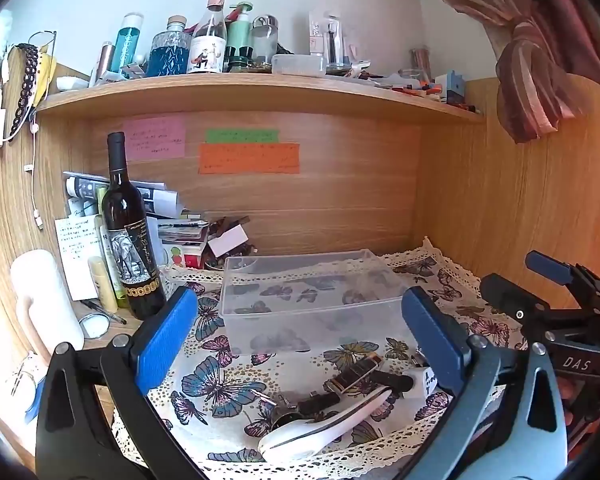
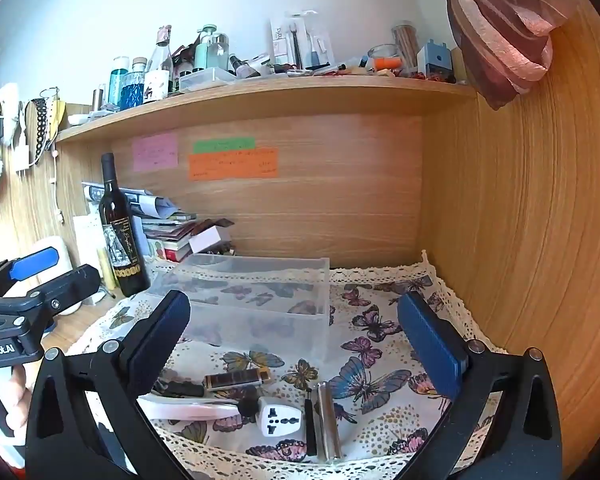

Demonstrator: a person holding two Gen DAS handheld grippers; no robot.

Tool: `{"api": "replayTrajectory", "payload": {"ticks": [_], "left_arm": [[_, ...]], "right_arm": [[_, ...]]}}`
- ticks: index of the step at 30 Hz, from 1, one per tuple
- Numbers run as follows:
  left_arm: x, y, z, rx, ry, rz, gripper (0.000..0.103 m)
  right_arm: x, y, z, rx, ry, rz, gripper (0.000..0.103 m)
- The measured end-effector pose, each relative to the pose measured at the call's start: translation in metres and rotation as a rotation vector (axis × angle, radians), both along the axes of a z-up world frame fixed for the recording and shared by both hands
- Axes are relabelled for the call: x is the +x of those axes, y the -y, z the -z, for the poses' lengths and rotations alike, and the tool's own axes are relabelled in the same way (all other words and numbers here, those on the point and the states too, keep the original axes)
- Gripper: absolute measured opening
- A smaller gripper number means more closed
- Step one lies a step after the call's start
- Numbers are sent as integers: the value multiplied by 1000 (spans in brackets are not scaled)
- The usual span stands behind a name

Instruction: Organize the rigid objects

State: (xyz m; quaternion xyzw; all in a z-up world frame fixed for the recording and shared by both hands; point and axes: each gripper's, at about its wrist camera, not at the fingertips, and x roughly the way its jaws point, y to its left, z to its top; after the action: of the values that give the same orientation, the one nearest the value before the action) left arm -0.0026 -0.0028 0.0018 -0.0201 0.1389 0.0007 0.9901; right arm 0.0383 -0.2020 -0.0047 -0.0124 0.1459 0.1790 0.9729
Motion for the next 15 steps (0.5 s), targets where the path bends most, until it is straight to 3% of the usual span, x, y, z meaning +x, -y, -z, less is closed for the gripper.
{"api": "replayTrajectory", "payload": {"ticks": [15], "left_arm": [[-1, 2, -2, 4, 5, 6, 103]], "right_arm": [[-3, -2, -1, -2, 7, -4, 103]]}}
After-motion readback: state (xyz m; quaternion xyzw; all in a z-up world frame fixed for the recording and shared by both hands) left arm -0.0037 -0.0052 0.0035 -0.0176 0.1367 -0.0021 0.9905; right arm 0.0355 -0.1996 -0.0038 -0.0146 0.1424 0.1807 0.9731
